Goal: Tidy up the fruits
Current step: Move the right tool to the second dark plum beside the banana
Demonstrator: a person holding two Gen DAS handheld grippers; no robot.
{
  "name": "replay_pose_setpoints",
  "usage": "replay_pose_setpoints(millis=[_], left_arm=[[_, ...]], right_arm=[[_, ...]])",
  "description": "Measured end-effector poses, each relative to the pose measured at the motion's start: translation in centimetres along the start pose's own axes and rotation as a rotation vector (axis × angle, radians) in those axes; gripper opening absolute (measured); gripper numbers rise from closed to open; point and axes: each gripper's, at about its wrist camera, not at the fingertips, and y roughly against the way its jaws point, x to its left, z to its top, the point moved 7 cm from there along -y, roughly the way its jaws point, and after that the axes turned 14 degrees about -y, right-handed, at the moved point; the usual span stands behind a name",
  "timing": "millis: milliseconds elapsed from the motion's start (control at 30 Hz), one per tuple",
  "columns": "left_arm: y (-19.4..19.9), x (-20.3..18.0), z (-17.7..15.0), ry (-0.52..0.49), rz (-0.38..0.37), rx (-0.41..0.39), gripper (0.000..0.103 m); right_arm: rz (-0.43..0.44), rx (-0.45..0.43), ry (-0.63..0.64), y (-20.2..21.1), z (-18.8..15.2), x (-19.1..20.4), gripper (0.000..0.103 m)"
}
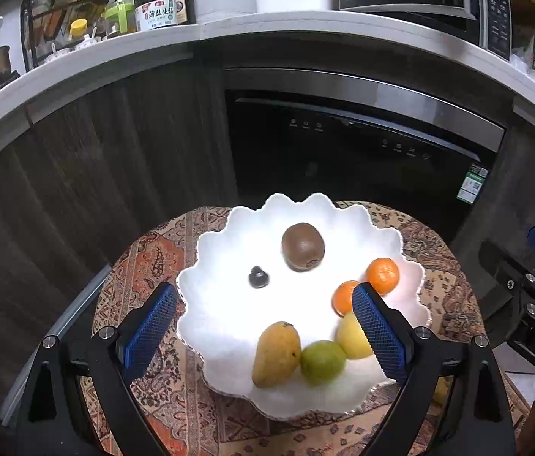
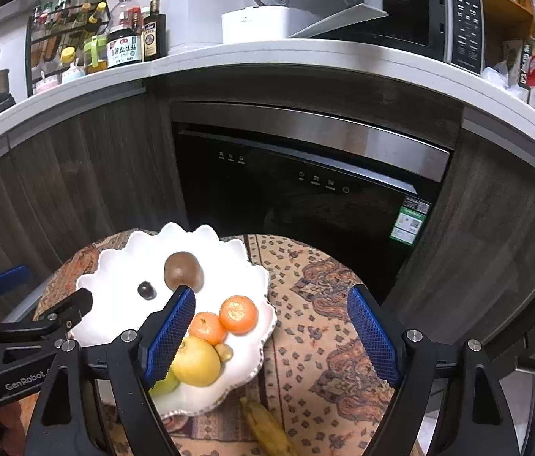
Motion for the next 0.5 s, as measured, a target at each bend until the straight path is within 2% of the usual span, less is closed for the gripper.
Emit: replay_pose_setpoints(millis=[333, 500], left_arm=[[2.7, -3.1, -1.3, -0.009, -0.003, 0.002, 0.094], [3.4, -5.0, -2.5, -0.026, -0.012, 0.007, 0.094]], right_arm=[[-0.014, -0.004, -0.031, 2.8, -1.1, -3.5, 0.083], [-0.026, 0.01, -0.045, 3.9, -2.6, -5.4, 0.083]])
